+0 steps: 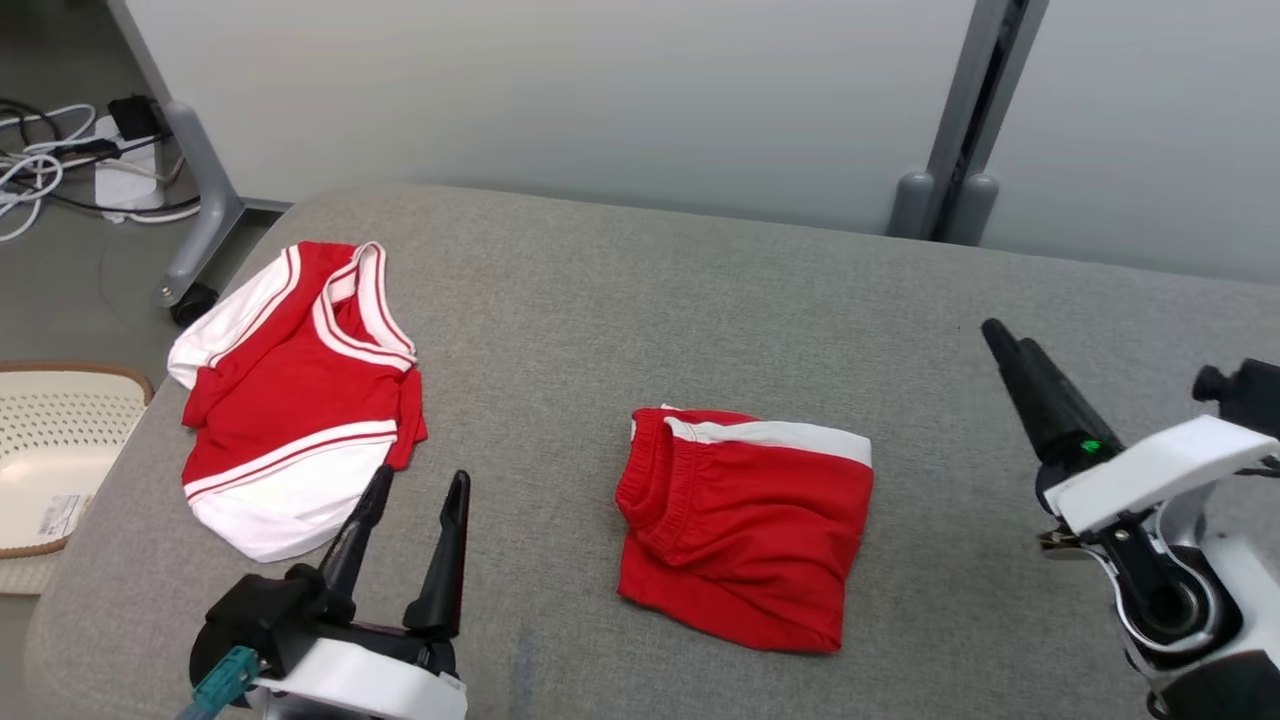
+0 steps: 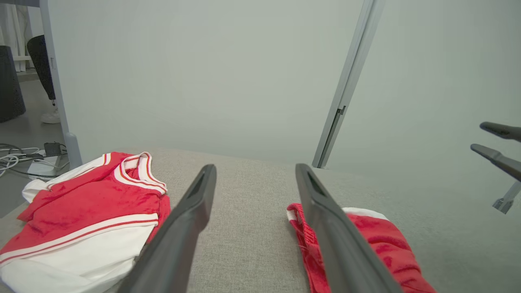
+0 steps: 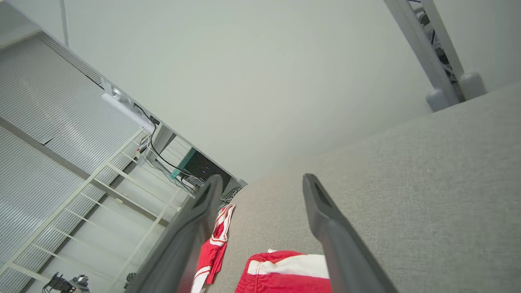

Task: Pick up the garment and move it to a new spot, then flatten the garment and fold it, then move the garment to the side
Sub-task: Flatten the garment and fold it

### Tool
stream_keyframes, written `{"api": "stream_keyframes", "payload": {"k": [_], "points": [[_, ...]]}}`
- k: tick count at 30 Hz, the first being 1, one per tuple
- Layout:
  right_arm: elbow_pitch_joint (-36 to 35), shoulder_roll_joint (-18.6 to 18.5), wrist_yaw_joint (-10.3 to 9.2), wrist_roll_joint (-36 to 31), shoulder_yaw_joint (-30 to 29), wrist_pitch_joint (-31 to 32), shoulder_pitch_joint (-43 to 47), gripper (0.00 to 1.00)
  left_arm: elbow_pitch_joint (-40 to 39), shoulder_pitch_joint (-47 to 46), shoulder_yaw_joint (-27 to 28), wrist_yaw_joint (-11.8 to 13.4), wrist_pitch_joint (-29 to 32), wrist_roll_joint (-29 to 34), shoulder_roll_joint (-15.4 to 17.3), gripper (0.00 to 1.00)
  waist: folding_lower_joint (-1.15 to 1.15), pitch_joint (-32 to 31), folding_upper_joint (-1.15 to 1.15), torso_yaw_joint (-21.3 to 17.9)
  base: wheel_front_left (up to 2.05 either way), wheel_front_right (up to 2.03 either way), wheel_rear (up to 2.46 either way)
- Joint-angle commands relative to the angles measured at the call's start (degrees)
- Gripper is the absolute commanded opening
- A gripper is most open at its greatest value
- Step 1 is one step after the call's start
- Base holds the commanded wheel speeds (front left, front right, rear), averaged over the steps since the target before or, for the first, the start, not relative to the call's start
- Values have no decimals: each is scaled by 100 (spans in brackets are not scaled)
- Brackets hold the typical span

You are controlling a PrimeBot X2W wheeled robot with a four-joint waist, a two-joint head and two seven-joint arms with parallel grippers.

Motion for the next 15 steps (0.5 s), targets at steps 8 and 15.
{"api": "stream_keyframes", "payload": {"k": [8, 15], "points": [[-1300, -16, 4, -1646, -892, -361, 1051, 100, -288, 207, 497, 199, 0, 31, 159, 100, 0, -291, 0, -661, 0, 0, 0], [-2434, 632, 3, -3222, -1619, -218, 1807, 100, -460, 304, 861, 310, -1, 73, 250, 100, 0, -339, 0, -1155, 0, 0, 0]]}}
